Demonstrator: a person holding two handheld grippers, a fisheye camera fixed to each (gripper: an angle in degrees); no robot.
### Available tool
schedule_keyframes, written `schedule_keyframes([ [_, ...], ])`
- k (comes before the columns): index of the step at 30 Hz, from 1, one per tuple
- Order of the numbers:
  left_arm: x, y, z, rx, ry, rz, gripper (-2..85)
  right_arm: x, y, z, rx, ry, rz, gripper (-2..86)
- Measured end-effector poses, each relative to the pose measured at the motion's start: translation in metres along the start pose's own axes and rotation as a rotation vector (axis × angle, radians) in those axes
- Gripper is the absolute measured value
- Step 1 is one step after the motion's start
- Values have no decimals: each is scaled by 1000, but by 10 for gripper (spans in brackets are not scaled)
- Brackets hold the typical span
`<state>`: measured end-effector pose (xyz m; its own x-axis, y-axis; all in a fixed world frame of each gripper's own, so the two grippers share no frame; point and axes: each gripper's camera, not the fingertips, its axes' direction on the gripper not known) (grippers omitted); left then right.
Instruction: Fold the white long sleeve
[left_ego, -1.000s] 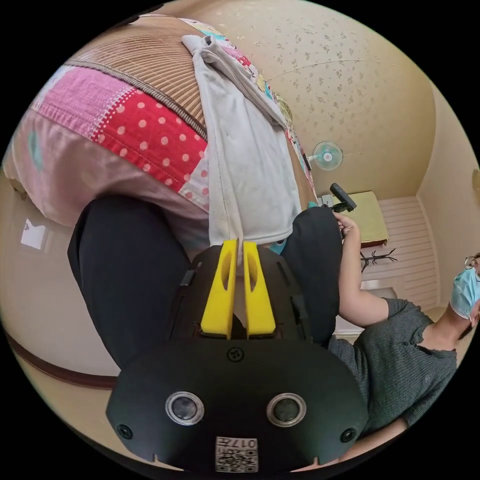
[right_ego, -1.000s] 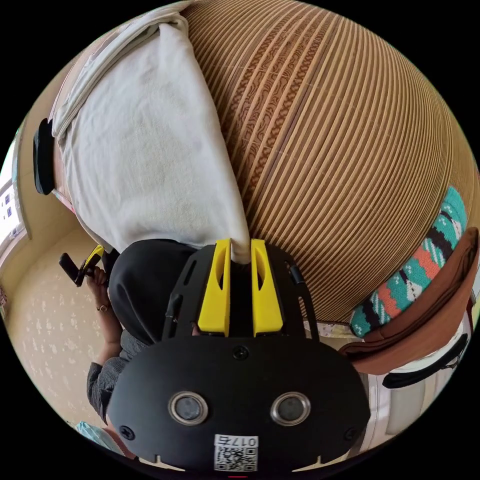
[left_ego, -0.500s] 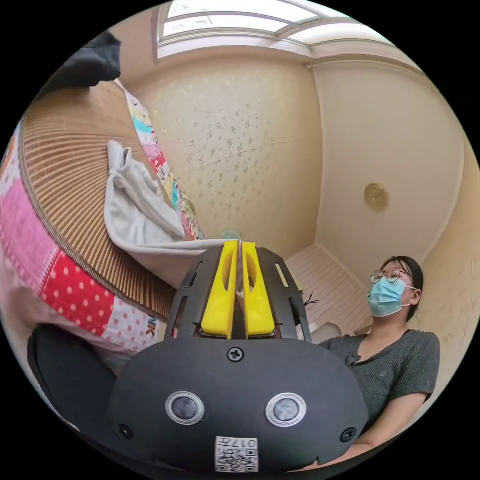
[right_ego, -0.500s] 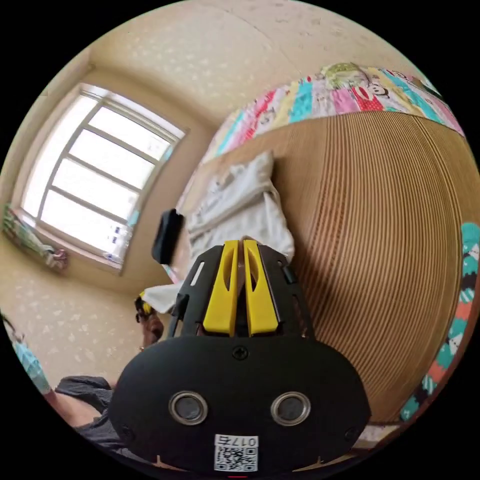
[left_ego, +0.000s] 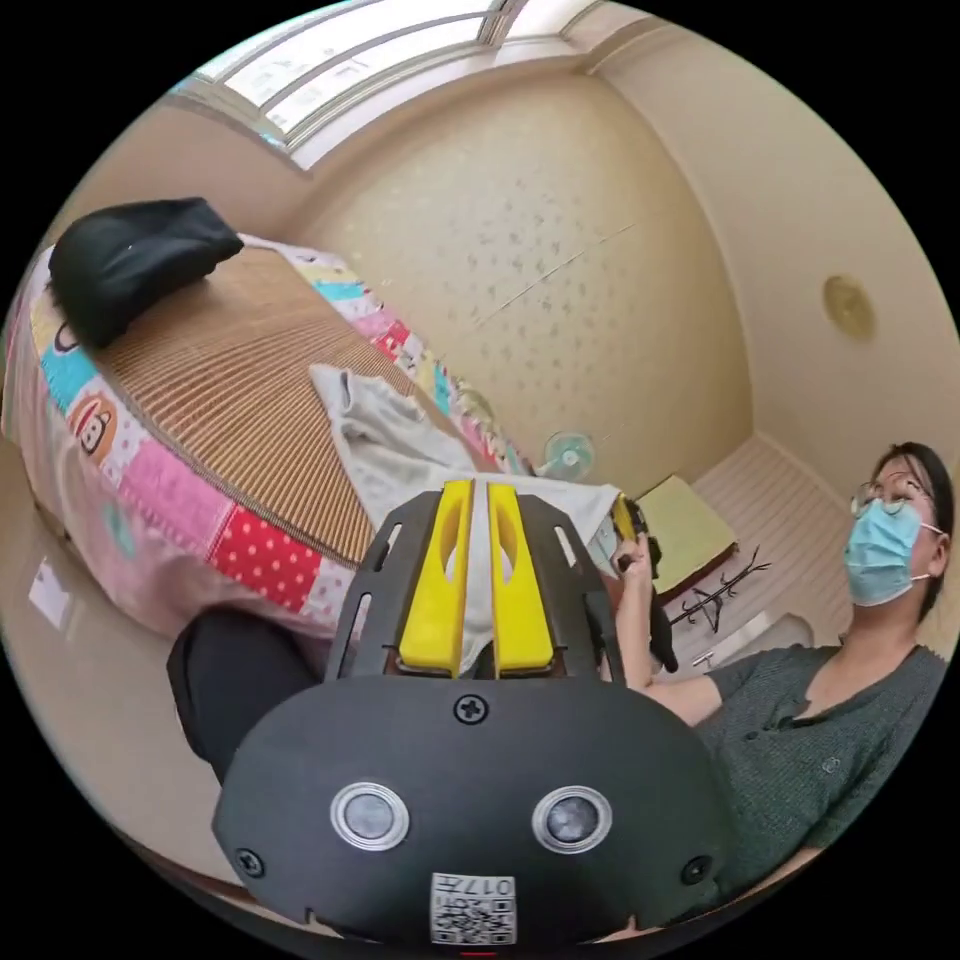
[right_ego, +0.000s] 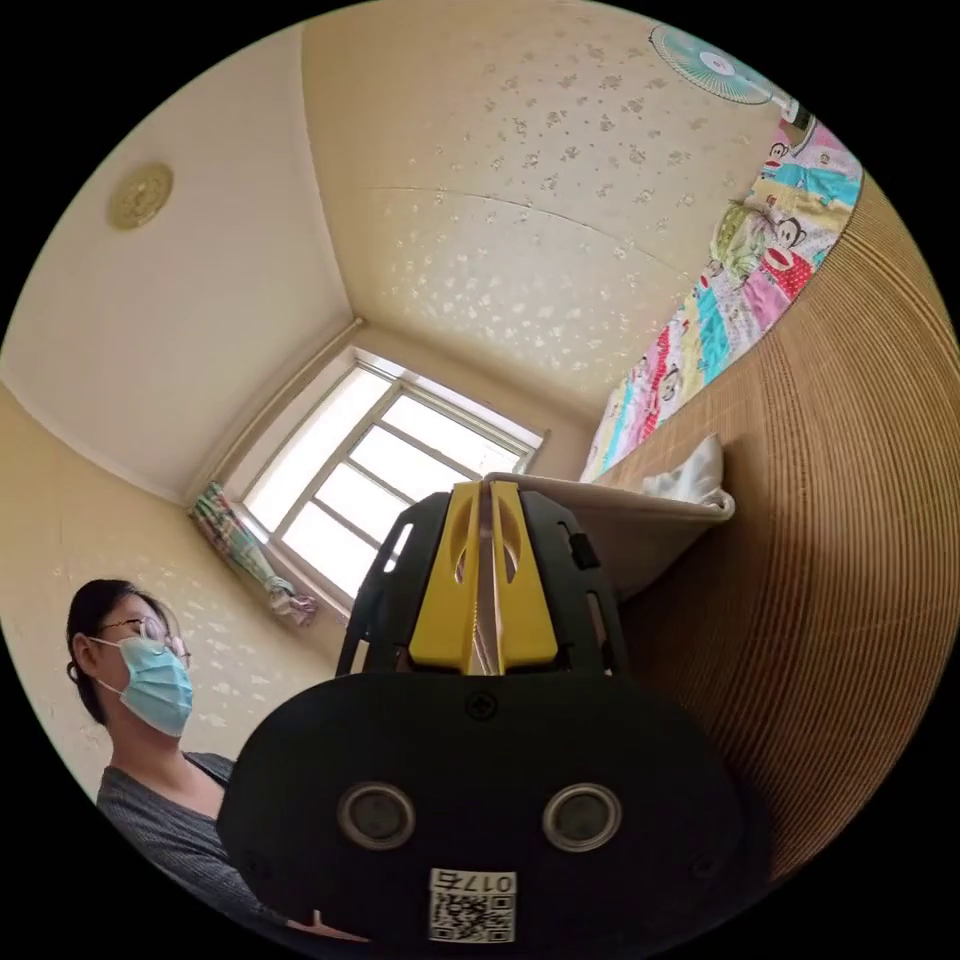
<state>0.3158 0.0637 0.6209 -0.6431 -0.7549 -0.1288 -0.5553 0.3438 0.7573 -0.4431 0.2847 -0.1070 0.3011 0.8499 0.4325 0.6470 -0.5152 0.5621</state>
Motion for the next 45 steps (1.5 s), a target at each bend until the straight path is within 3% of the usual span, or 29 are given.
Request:
schedule_keyframes([
  [3, -15, 31, 60, -198, 5, -127, 126, -18, 0, -7, -24, 161, 21, 20],
  [5, -26, 52, 100, -318, 60, -210, 148, -25, 1, -14, -23, 161, 25, 20],
  [9, -35, 93, 176, -553, 102, -354, 168, -34, 3, -27, -6, 61, 44, 19],
  [14, -44, 112, 211, -696, -15, -401, 162, -54, 5, -35, -14, 98, 35, 19],
  [17, -52, 116, 208, -665, 63, -423, 74, -60, 7, -37, -17, 104, 36, 19],
  [20, -52, 113, 192, -632, 167, -423, 47, -61, 10, -40, -12, 85, 48, 20],
  [24, -31, 73, 129, -332, 543, -269, 40, -68, 16, -47, 9, 56, 41, 21],
  [26, -19, 49, 92, -190, 614, -161, 40, -72, 19, -49, 23, 41, 37, 21],
  [31, 31, 5, 16, -4, 579, 119, 38, -100, 33, -53, 68, -91, -23, 20],
  [34, 51, -1, -7, 96, 670, 199, 39, -134, 45, -59, 121, -139, -114, 20],
  [37, 41, 6, -5, 169, 624, 79, 39, -139, 51, -45, 139, 13, -83, 21],
  [38, 31, 10, 3, 156, 534, 2, 37, -134, 50, -39, 135, 58, -63, 21],
  [41, 1, 23, 36, 84, 308, -197, 24, -66, 45, 2, 104, 233, 122, 21],
  [45, -19, 7, 67, 142, 209, -255, 20, 29, 46, 62, 70, 342, 291, 22],
])
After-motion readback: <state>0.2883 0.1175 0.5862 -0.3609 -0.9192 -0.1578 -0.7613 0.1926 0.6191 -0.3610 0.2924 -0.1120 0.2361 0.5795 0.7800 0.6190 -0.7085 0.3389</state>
